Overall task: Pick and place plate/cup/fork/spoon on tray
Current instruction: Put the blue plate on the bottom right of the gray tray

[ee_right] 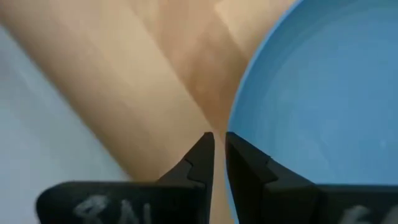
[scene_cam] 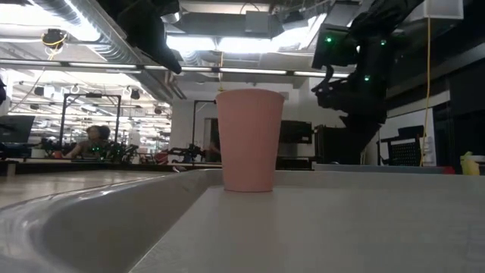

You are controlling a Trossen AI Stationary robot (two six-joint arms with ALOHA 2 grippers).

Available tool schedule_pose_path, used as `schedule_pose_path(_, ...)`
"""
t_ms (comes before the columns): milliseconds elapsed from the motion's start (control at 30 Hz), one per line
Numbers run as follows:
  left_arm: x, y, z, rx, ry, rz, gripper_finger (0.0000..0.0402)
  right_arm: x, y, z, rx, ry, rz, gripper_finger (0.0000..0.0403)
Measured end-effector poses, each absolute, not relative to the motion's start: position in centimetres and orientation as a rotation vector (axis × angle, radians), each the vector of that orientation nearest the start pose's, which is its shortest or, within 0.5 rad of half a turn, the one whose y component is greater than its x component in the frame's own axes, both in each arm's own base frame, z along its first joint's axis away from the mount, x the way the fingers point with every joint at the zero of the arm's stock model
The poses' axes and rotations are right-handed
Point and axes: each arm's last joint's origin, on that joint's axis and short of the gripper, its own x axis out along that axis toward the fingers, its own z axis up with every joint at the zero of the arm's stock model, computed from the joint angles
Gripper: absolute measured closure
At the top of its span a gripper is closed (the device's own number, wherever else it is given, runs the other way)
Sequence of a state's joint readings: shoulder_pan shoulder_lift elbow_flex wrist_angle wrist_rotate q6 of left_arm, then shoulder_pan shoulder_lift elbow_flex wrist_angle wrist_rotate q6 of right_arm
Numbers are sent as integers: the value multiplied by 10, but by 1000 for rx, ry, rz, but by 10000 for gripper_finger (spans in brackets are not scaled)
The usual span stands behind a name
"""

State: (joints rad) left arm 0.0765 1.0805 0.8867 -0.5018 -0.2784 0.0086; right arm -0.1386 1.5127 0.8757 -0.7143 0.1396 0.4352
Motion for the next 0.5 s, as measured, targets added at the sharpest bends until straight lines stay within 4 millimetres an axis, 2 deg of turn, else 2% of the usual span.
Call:
schedule_pose_path(133,220,25,287,78,697,338,333,252,-27,175,262,1346,-451,357)
schedule_pose_path(233,220,25,287,73,697,339,333,248,-20,174,170,1430,-313,357)
schedule_pose_path(333,220,25,287,72,697,335,333,245,-14,173,173,1477,-213,357)
schedule_pose_path(500,220,25,287,72,697,334,333,246,-8,173,222,1465,-210,357)
